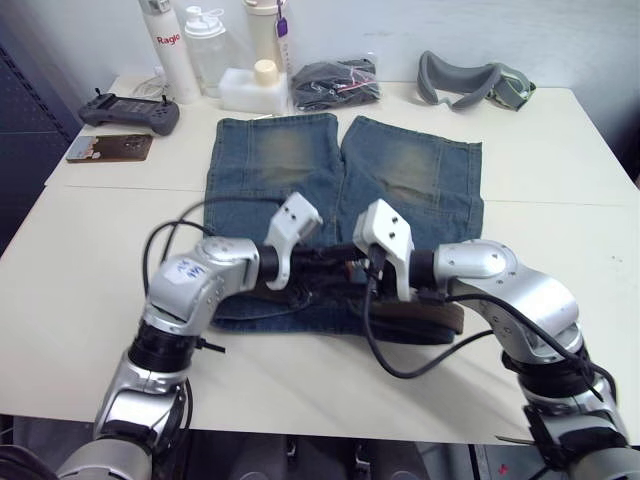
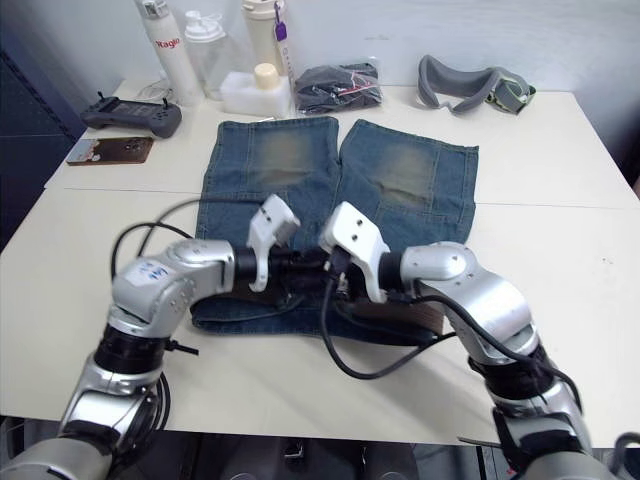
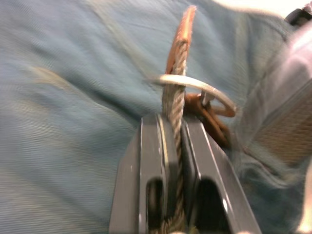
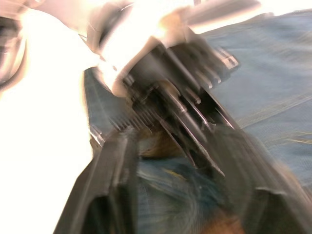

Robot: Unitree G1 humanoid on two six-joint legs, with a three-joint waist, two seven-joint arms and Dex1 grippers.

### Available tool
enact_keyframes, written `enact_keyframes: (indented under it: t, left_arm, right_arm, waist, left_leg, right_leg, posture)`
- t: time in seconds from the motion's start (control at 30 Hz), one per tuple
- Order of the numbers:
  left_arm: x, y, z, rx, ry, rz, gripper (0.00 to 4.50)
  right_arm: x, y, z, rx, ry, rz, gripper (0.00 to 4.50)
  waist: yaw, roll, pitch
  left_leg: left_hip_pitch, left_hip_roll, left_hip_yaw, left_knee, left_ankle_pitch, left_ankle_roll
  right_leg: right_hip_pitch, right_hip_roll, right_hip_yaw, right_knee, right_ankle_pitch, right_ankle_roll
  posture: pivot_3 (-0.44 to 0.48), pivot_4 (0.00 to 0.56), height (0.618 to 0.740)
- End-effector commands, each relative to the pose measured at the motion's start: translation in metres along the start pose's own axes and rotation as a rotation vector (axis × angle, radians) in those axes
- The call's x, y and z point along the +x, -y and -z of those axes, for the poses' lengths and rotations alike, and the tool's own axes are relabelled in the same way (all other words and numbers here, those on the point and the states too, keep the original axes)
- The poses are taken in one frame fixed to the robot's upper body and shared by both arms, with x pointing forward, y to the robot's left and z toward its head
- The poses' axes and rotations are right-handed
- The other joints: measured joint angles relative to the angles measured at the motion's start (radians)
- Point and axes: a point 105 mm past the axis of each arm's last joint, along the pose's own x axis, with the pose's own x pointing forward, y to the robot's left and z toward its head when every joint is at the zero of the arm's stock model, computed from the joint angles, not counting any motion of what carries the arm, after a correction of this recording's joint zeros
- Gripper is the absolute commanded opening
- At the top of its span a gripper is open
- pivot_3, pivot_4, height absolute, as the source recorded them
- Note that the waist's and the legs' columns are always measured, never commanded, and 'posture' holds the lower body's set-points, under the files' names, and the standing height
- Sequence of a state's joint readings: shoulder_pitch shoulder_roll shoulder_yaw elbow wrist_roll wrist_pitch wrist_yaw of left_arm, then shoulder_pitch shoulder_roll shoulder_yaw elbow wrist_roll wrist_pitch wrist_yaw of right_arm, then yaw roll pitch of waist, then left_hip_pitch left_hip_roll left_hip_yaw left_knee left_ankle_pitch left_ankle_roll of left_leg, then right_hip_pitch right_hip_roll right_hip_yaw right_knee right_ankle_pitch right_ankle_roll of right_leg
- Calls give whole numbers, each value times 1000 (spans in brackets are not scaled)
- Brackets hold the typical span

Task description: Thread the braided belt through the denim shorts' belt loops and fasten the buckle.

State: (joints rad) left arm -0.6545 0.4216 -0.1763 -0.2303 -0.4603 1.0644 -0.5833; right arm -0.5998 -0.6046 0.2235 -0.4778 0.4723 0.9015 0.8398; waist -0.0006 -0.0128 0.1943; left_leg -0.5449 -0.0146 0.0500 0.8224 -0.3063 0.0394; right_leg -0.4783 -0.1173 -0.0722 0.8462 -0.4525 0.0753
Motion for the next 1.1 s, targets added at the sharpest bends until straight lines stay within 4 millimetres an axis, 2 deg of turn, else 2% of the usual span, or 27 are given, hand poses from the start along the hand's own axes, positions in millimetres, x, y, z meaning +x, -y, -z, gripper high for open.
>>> enact_keyframes:
  t: [0.03,0.13,0.2,0.33,0.43,0.63,0.73,0.87,0.9,0.93,0.97,1.03,1.1]
  left_arm:
    - [-3,7,-10,67,33,8,0]
    - [-3,9,-8,69,32,11,0]
    - [-3,9,-8,73,30,10,0]
    - [-2,10,-7,85,30,12,0]
    - [-1,13,-11,127,41,27,0]
    - [1,11,-17,211,66,20,0]
    - [4,11,-18,230,73,27,0]
    - [5,13,-18,252,76,40,0]
    - [5,12,-18,251,76,40,0]
    - [4,11,-19,248,79,34,0]
    - [4,10,-19,246,81,29,0]
    - [2,10,-18,222,73,43,0]
    - [-1,9,-19,206,82,45,892]
  right_arm:
    - [-19,1,-4,-70,-3,-16,4442]
    - [-39,13,0,-86,-42,10,4442]
    - [-50,24,-5,-107,-36,54,4442]
    - [-61,52,-13,-204,-31,186,4442]
    - [-54,69,-11,-372,-75,240,4442]
    - [-37,71,3,-550,-144,178,4442]
    - [-32,70,7,-590,-148,139,3663]
    - [-32,69,11,-614,-159,109,1912]
    - [-32,68,10,-616,-154,104,1852]
    - [-33,68,9,-619,-151,100,1145]
    - [-34,68,9,-622,-149,97,1005]
    - [-37,67,8,-629,-147,93,147]
    - [-40,68,9,-643,-152,93,0]
  waist:
    - [0,0,0]
    - [2,0,0]
    - [2,0,0]
    - [-1,0,0]
    - [0,0,0]
    - [2,0,0]
    - [2,0,0]
    - [1,0,0]
    - [1,0,0]
    - [1,0,0]
    - [1,0,0]
    - [1,0,0]
    - [1,0,0]
  left_leg:
    - [1,0,0,0,0,0]
    - [1,0,0,0,0,0]
    - [1,0,0,0,0,0]
    - [1,0,0,0,0,0]
    - [1,0,0,0,0,0]
    - [1,0,0,0,0,0]
    - [1,0,0,0,0,0]
    - [1,0,0,0,0,0]
    - [1,0,0,0,0,0]
    - [1,0,0,0,0,0]
    - [1,0,0,0,0,0]
    - [1,0,0,0,1,0]
    - [1,0,0,0,1,0]
  right_leg:
    - [0,0,0,0,0,0]
    - [1,0,0,-1,0,0]
    - [2,0,0,-1,0,0]
    - [2,0,-1,-1,0,0]
    - [2,0,-1,-1,0,0]
    - [2,0,-1,-1,0,0]
    - [2,-1,-1,-1,0,0]
    - [2,-1,-2,-1,0,0]
    - [2,-1,-2,-1,0,0]
    - [2,-1,-2,-1,0,0]
    - [2,-1,-2,-1,0,0]
    - [2,-1,-2,-1,0,0]
    - [2,-1,-2,0,0,0]
  posture:
    - [0,150,656]
    - [0,150,656]
    - [0,150,656]
    - [0,150,656]
    - [0,150,656]
    - [0,150,656]
    - [0,150,656]
    - [0,150,656]
    - [0,150,656]
    - [0,150,656]
    - [0,150,656]
    - [0,150,656]
    - [0,150,656]
